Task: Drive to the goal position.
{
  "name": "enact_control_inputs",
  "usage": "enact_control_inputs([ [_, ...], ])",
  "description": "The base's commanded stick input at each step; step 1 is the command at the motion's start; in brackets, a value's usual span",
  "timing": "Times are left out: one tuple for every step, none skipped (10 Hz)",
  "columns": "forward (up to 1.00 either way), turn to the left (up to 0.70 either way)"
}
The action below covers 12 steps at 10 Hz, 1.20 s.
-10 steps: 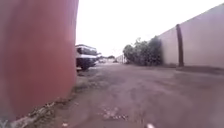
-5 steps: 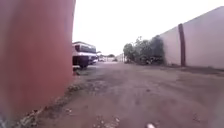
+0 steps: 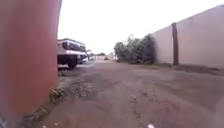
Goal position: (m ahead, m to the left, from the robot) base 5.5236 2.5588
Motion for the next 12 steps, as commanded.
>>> enact_control_inputs([
  [0.70, -0.24],
  [0.70, 0.00],
  [0.70, 0.00],
  [0.70, 0.00],
  [0.70, 0.00],
  [0.70, 0.00],
  [0.70, 0.00],
  [0.70, 0.00],
  [0.70, 0.00],
  [0.70, 0.00],
  [0.70, 0.00],
  [0.70, 0.00],
])
